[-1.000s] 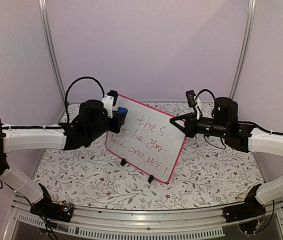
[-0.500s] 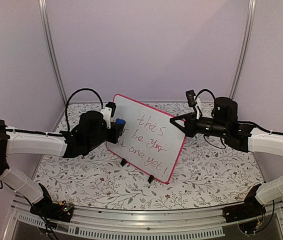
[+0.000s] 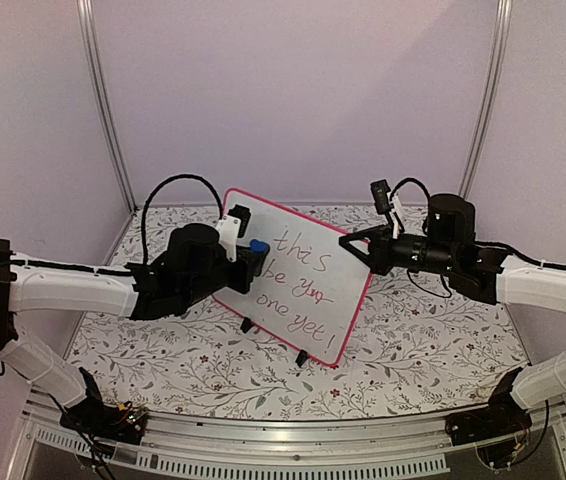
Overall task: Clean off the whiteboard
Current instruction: Erase the center of the whiteboard.
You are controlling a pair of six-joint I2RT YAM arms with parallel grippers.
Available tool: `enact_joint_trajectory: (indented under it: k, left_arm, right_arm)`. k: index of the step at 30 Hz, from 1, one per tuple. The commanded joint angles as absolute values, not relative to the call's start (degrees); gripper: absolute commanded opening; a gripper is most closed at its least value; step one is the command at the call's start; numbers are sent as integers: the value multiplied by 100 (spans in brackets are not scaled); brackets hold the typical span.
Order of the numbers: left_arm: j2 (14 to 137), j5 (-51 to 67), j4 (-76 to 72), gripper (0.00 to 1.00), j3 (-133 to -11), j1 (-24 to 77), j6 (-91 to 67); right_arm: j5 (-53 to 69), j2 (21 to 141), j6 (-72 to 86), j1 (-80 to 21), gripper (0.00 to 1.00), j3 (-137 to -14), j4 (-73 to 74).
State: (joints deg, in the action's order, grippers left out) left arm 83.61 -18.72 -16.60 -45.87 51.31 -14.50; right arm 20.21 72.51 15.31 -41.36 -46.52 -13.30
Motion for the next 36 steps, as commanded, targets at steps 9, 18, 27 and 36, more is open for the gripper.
enact_joint_trajectory:
  k: [9, 18, 27, 36]
  left_arm:
    - [8982, -2183, -1490, 16, -5559, 5414, -1085]
    - [9050, -1947, -1629, 16, -5880, 5426, -935]
    - [9036, -1944, -1643, 16, -5758, 5443, -992]
    - [8923, -1937, -1781, 16, -5065, 5485, -1240]
  right_arm:
    - [2564, 7340, 1145, -4376, 0, -4544, -475]
    - [2626, 7307, 1167, -4377, 0, -4508, -534]
    - [2628, 7324, 1172, -4379, 0, -4492, -547]
    - [2669, 7377, 1185, -4377, 0, -4500, -574]
